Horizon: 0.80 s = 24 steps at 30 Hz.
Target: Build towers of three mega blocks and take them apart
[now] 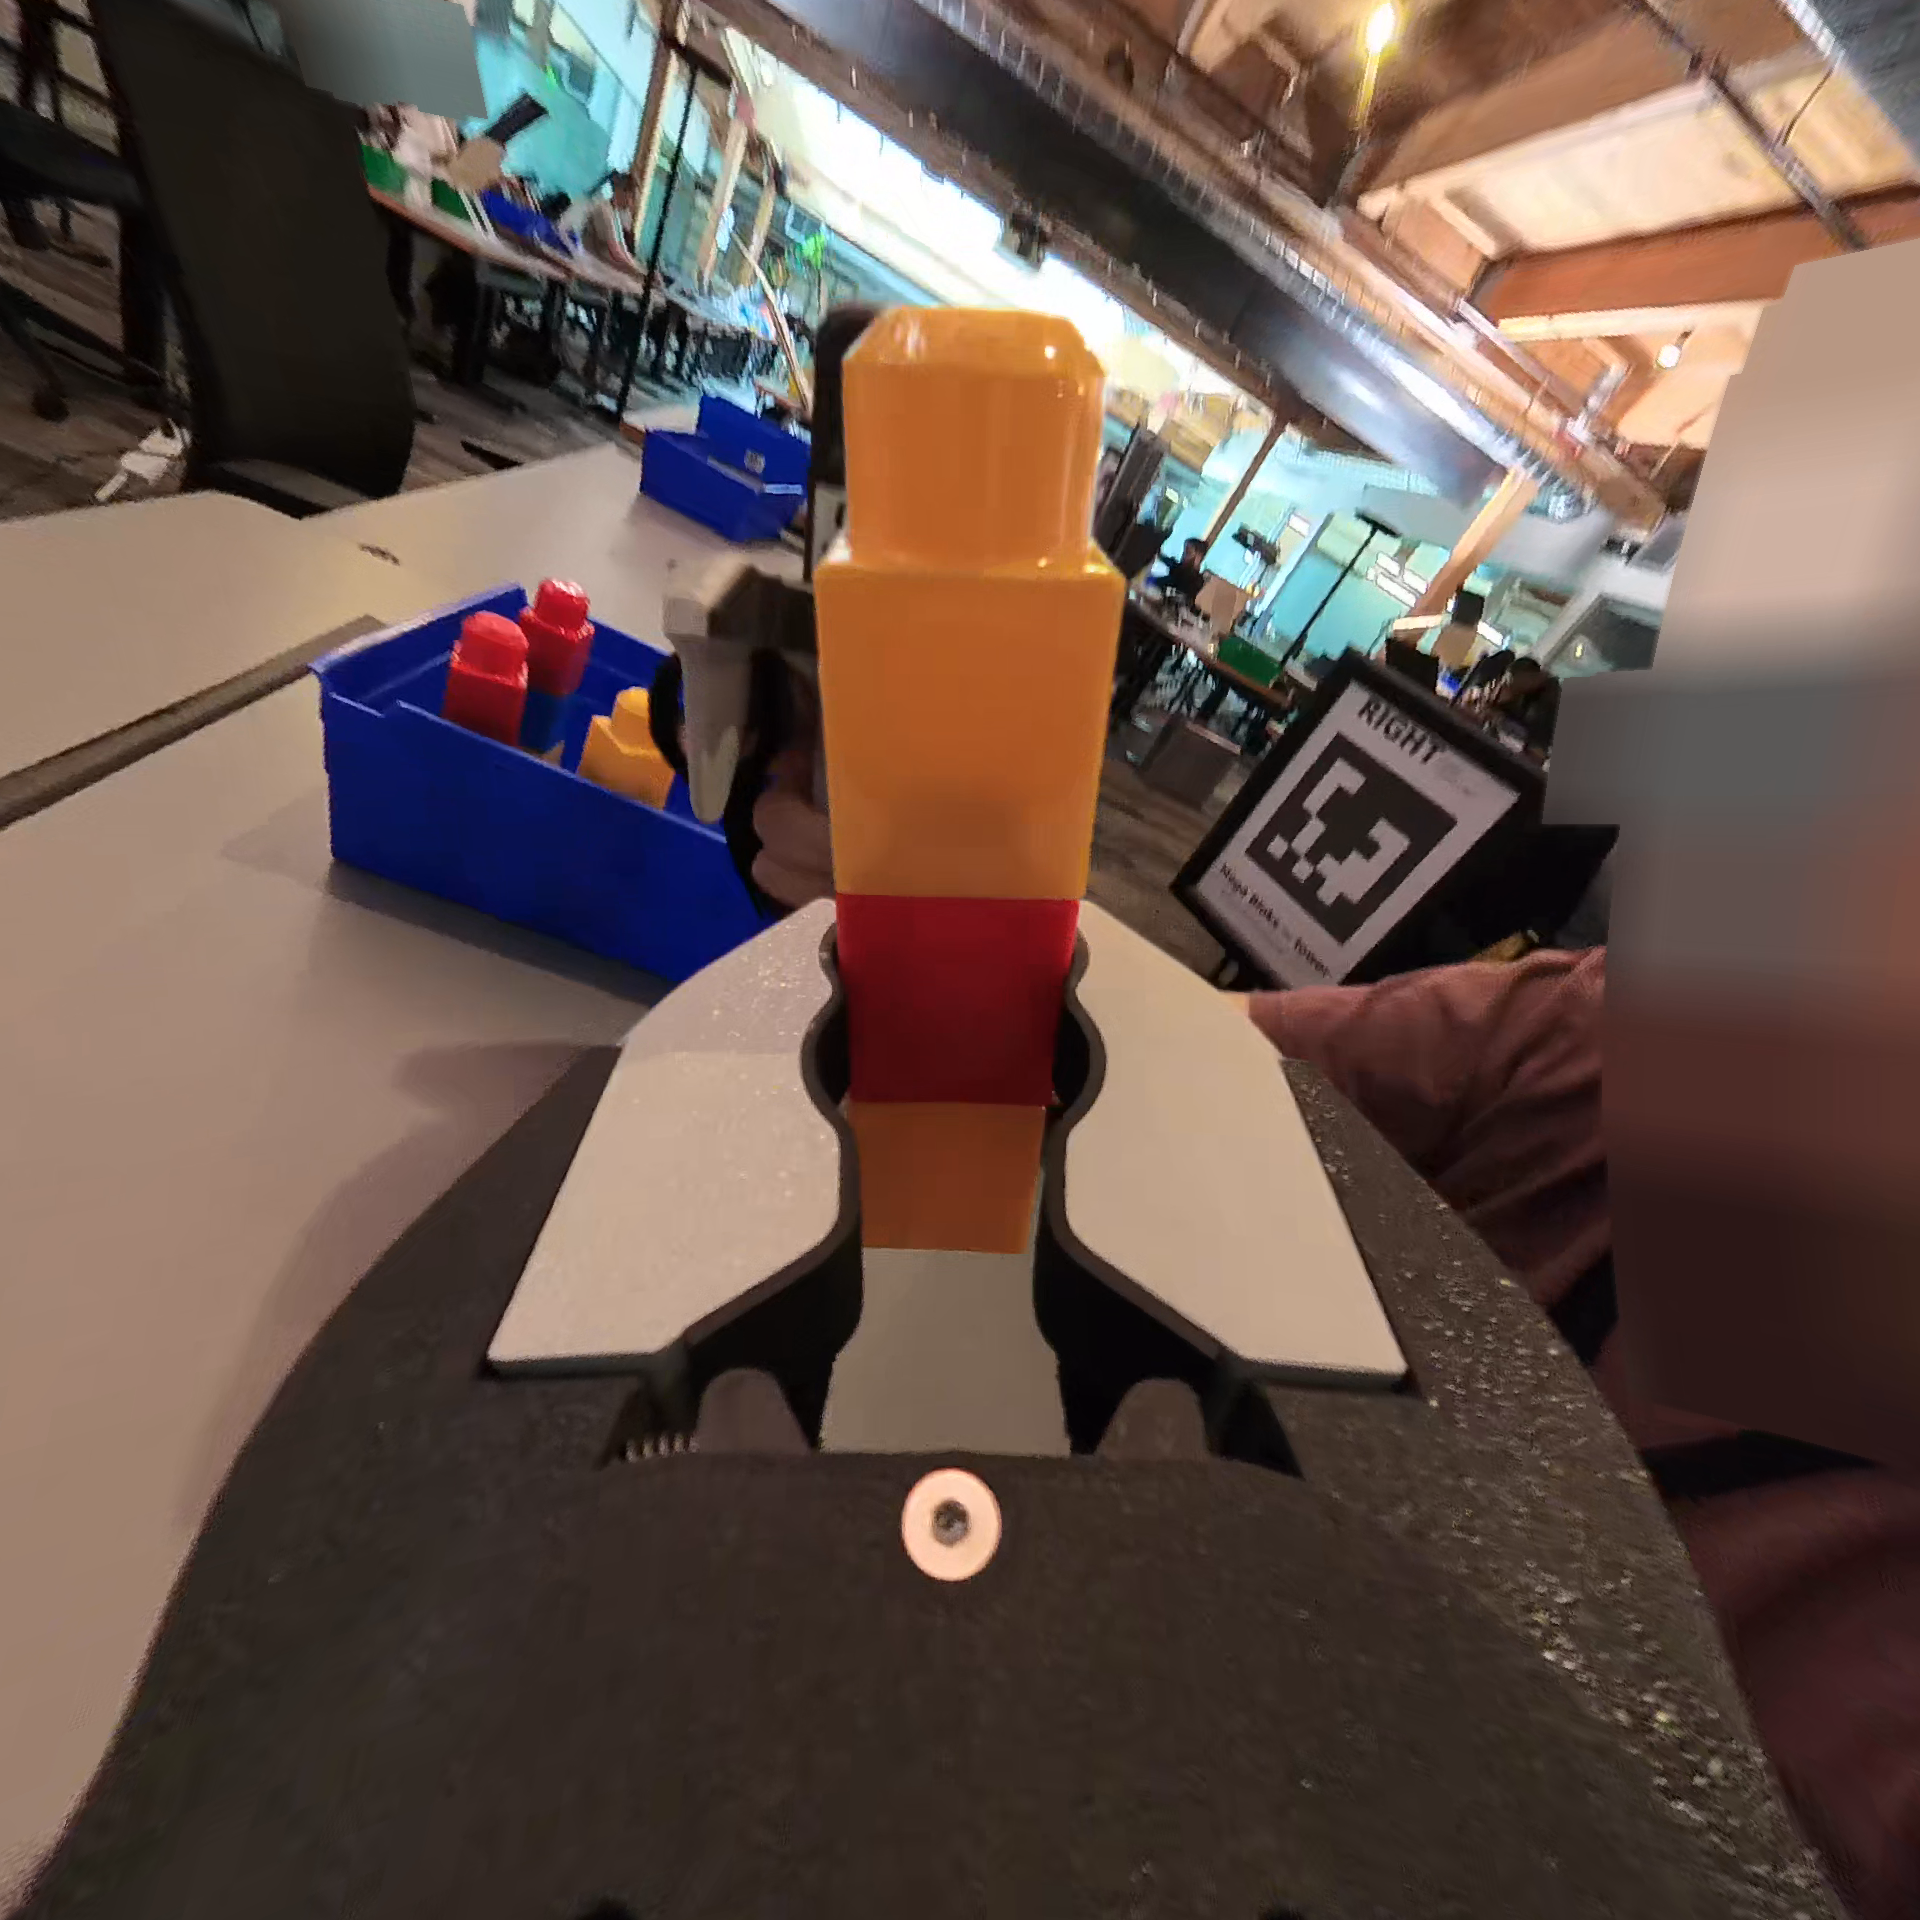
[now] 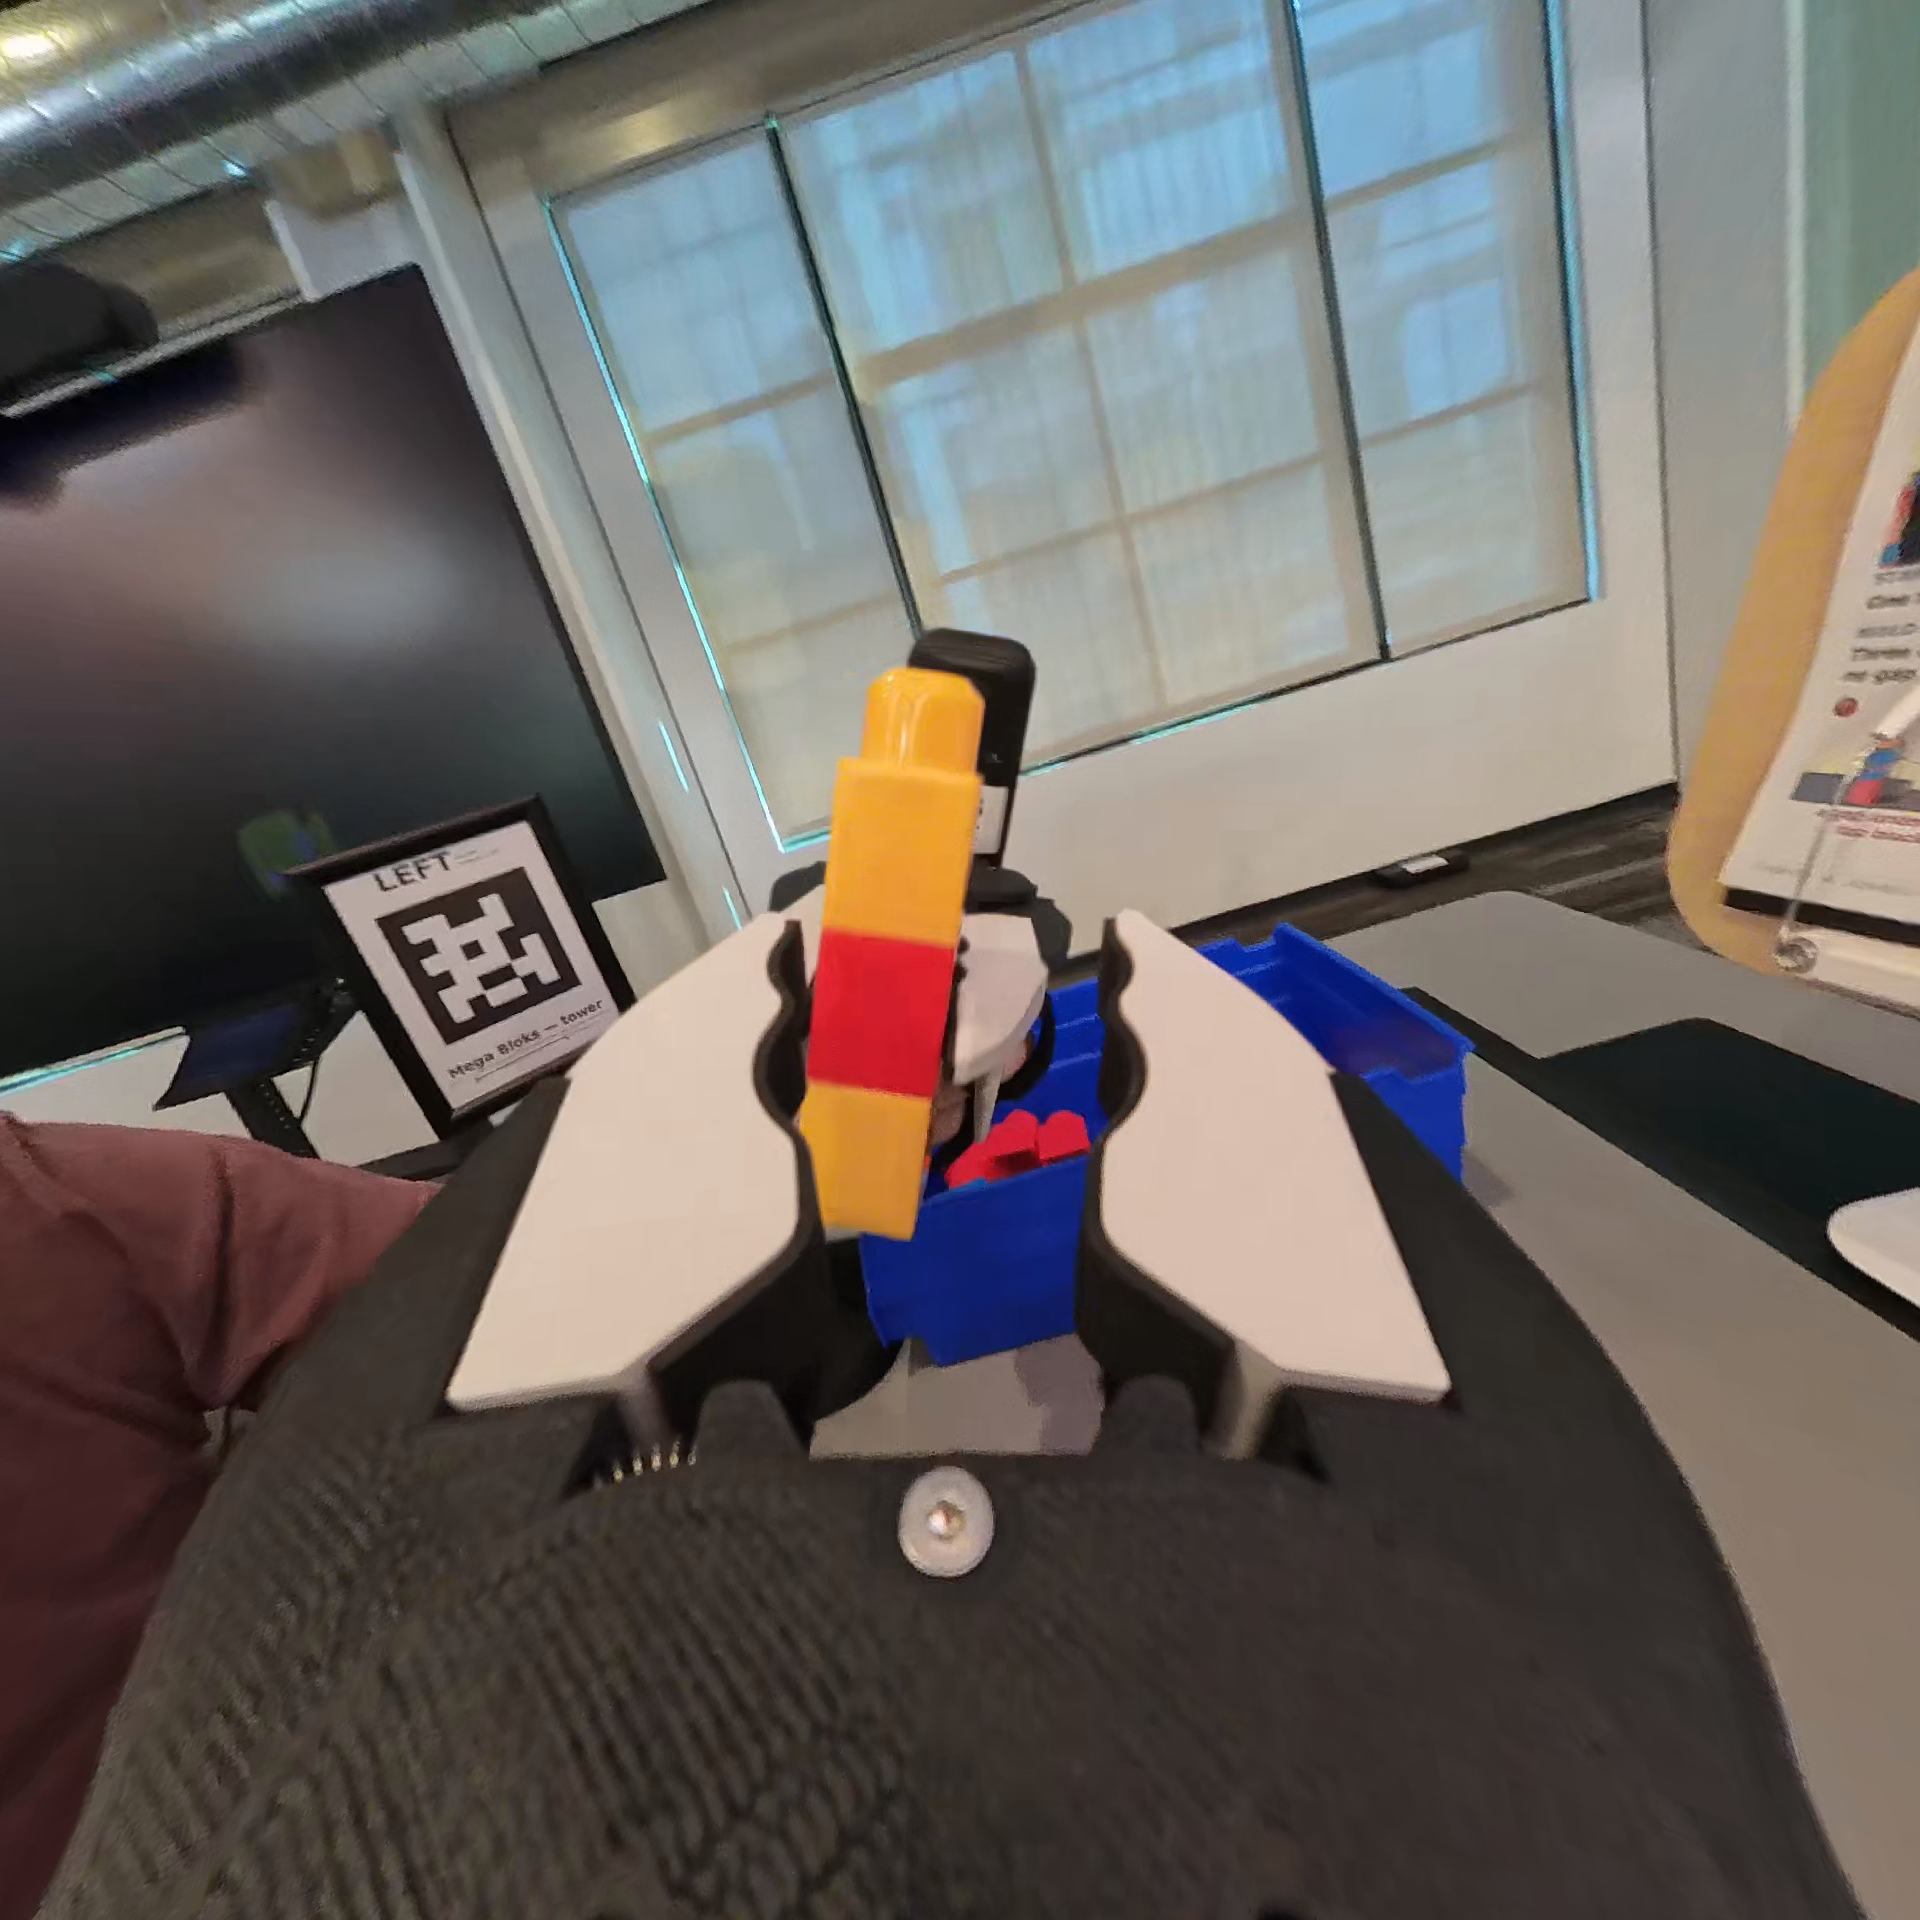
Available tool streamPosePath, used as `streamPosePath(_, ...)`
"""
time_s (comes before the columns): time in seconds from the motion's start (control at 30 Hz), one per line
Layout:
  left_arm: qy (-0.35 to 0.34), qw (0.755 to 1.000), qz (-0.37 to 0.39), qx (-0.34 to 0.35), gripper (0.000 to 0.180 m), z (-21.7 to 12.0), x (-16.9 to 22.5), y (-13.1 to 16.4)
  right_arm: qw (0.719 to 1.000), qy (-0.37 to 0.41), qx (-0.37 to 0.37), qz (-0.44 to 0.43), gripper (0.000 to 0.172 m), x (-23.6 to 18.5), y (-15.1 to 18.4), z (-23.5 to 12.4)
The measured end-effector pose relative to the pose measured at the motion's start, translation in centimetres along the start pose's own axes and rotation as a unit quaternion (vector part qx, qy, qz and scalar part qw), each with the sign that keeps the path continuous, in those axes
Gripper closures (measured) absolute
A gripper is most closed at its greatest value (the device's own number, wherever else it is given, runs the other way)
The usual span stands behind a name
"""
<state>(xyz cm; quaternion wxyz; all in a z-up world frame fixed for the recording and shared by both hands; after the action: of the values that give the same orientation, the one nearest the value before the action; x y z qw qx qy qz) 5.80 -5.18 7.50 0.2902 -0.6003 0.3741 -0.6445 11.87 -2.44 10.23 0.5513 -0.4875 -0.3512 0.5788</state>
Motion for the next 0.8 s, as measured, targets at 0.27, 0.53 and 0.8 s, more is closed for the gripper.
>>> streamPosePath(0.27,-0.056,0.994,0.035,-0.083,0.145,2.3,-1.3,2.7,0.992,0.021,-0.121,0.007,0.114,-0.8,3.4,2.2)
streamPosePath(0.53,-0.054,0.998,0.014,-0.008,0.109,0.6,-0.8,0.2,0.979,0.071,-0.169,-0.093,0.135,-0.8,-0.1,-1.2)
streamPosePath(0.8,-0.084,0.996,0.040,-0.008,0.107,-1.1,0.4,-0.7,0.927,0.310,-0.130,-0.165,0.135,-0.5,-9.9,-20.1)
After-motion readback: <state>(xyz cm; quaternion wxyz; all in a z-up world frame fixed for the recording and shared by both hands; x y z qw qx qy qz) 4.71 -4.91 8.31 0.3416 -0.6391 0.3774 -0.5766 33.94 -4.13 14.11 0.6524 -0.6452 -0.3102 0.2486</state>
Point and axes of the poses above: each gripper's, where its closed fingertips meet, z out along the fingers, y out of its underside, x = y × z across the jaws, the point moved 2 cm from there along -z, back along the fingers, and after that the axes turned 7 degrees about -z, right-handed, at the moved point
